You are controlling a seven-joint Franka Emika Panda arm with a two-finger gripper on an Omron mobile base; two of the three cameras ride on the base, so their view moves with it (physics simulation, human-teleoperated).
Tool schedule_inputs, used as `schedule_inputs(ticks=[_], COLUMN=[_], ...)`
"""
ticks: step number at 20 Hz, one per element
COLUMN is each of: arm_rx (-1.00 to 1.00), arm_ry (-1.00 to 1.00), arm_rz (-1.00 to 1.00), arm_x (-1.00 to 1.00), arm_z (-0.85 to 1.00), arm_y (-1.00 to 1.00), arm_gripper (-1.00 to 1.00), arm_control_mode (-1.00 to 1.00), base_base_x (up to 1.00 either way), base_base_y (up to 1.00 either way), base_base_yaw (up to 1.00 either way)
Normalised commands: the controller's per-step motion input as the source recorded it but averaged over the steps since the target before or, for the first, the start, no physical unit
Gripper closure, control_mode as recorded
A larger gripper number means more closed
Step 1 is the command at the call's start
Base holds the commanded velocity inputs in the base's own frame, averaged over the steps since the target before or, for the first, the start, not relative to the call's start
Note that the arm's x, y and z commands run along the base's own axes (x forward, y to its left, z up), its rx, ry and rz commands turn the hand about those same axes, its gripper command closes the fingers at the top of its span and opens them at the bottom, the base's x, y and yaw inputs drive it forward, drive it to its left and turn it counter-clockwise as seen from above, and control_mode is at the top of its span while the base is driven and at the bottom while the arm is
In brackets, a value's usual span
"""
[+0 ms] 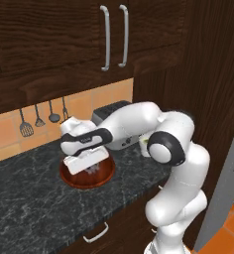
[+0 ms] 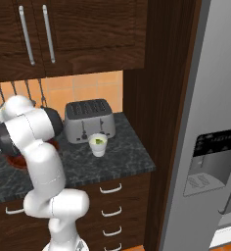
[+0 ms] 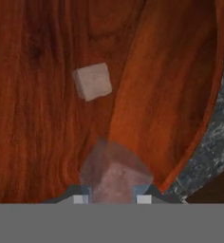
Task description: Grab a lemon wedge from the fridge and one ice cube from the ice bowl, and put them in the glass of lemonade.
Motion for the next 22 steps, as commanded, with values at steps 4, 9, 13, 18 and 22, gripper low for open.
schedule_inputs(ticks=[4, 9, 13, 18, 22], arm_rx=[-0.02, -0.05, -0.03, -0.05, -0.05], arm_ry=[-0.09, -0.08, -0.09, -0.13, -0.13], arm_rz=[0.00, 0.00, 0.00, 0.00, 0.00], arm_x=[-0.22, -0.19, -0.20, -0.13, -0.24], arm_z=[0.43, 0.17, 0.33, 0.35, 0.32], arm_y=[-0.09, -0.36, -0.49, -0.31, -0.32], arm_gripper=[1.00, 1.00, 1.00, 1.00, 1.00], arm_control_mode=[-1.00, -1.00, -1.00, -1.00, -1.00], base_base_x=[0.00, 0.00, 0.00, 0.00, 0.00], base_base_y=[0.00, 0.00, 0.00, 0.00, 0.00], base_base_yaw=[0.00, 0.00, 0.00, 0.00, 0.00])
